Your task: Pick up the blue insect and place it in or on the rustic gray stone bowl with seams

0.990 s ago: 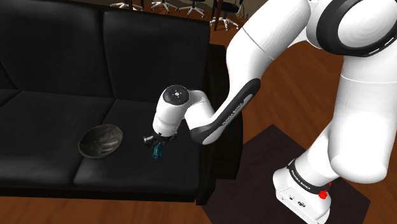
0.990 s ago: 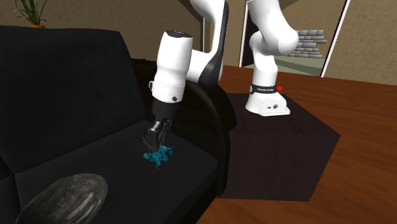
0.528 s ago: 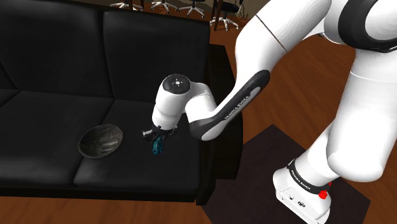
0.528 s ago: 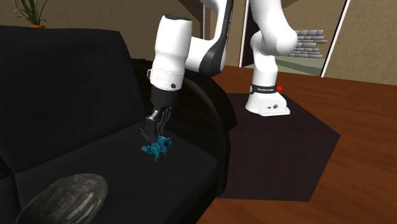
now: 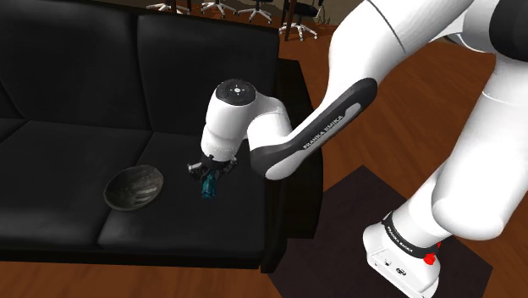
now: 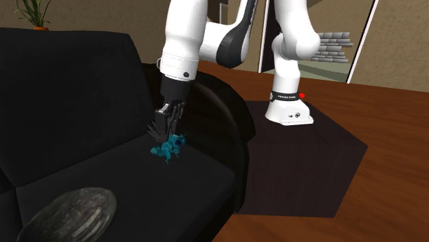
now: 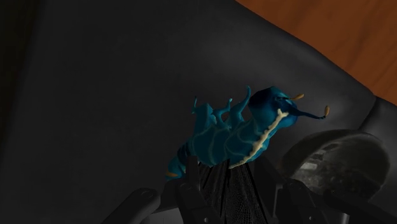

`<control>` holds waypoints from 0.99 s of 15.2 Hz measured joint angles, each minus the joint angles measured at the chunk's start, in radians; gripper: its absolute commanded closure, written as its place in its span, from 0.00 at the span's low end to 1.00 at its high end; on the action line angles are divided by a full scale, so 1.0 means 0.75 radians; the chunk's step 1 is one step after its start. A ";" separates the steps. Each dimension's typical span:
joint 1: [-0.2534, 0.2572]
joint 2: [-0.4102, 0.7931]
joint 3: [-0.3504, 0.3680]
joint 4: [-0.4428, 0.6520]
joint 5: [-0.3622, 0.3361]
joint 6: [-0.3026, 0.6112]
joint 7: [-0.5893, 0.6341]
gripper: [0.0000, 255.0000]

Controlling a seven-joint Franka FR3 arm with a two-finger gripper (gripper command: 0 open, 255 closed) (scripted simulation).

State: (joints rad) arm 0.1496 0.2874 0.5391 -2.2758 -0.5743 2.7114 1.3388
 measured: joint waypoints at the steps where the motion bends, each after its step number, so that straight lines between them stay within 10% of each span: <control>1: -0.008 -0.014 0.013 -0.001 0.021 -0.010 -0.016 1.00; 12: -0.101 -0.187 0.133 0.006 0.286 -0.142 -0.223 1.00; 15: -0.059 -0.090 0.119 0.148 0.225 -0.217 -0.179 1.00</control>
State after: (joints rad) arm 0.1053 0.2196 0.6284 -2.1644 -0.4057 2.5485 1.2045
